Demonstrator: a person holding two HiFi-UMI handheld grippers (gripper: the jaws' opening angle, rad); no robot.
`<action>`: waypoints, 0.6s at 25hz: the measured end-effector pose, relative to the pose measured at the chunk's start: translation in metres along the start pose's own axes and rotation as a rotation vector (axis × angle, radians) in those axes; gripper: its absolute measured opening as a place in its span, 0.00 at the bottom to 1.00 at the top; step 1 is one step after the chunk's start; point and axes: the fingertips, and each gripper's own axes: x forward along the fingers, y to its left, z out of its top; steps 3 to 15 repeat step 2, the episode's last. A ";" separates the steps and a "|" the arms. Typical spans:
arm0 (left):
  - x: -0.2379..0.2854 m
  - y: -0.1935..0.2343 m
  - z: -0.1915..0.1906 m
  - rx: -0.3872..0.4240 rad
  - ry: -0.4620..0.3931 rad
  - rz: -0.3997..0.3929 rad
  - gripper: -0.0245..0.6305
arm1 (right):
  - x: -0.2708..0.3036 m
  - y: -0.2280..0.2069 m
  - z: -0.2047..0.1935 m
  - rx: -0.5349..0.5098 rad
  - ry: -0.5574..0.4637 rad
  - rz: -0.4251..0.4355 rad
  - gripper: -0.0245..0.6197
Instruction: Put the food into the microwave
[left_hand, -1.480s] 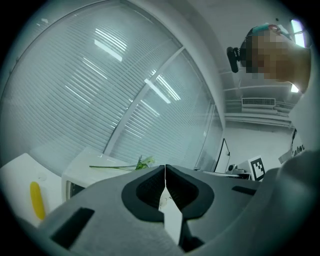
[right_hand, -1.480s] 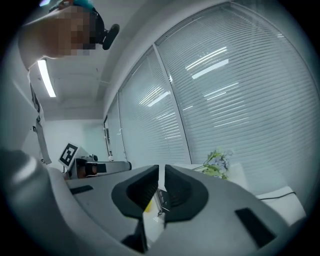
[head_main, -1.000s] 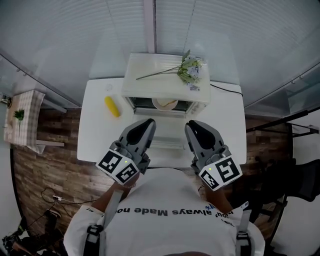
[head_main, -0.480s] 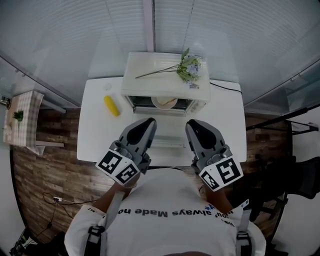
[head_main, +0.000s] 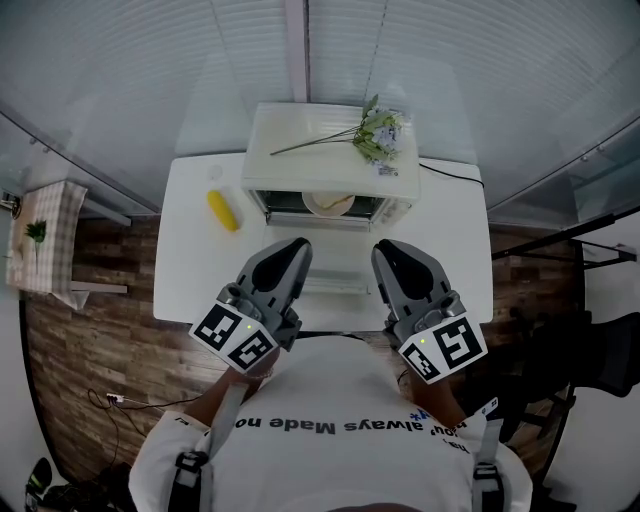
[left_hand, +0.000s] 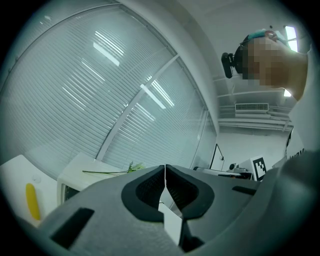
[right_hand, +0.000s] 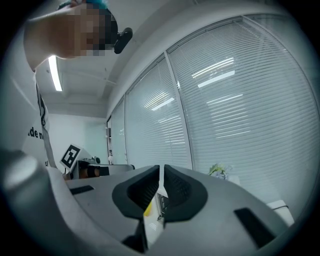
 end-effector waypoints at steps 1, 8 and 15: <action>0.000 0.000 0.000 0.002 0.001 0.001 0.06 | 0.000 0.000 0.000 -0.002 0.000 0.001 0.09; 0.000 0.000 0.001 0.004 0.002 0.002 0.06 | 0.000 0.000 0.000 -0.004 0.001 0.001 0.09; 0.000 0.000 0.001 0.004 0.002 0.002 0.06 | 0.000 0.000 0.000 -0.004 0.001 0.001 0.09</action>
